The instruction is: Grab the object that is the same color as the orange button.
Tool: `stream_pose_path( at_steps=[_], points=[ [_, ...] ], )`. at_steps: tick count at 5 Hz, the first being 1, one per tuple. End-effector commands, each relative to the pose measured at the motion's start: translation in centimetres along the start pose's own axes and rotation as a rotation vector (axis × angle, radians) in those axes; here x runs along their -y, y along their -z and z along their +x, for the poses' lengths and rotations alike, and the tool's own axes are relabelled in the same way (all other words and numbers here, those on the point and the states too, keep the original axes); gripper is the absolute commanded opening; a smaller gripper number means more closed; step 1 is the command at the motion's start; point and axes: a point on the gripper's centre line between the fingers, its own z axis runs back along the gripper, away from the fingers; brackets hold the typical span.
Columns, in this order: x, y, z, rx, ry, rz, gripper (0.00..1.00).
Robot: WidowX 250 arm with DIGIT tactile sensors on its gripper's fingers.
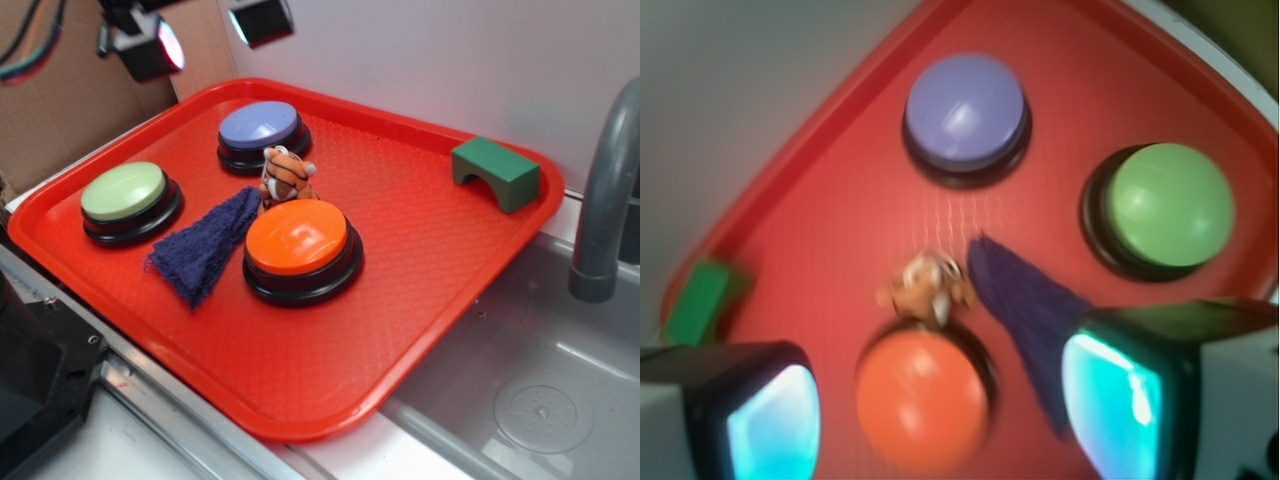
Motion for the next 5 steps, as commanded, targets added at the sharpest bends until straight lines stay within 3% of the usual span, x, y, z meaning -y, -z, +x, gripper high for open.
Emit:
stream_pose_path(
  at_steps=[1, 2, 4, 5],
  points=[
    [1.1, 5.0, 0.5, 0.048, 0.021, 0.034, 1.00],
    [0.2, 8.1, 1.2, 0.039, 0.019, 0.126, 1.00],
    [-1.7, 11.5, 1.6, -0.001, 0.012, 0.248, 1.00],
    [-1.8, 11.5, 1.3, -0.007, 0.021, 0.237, 0.86]
  ],
)
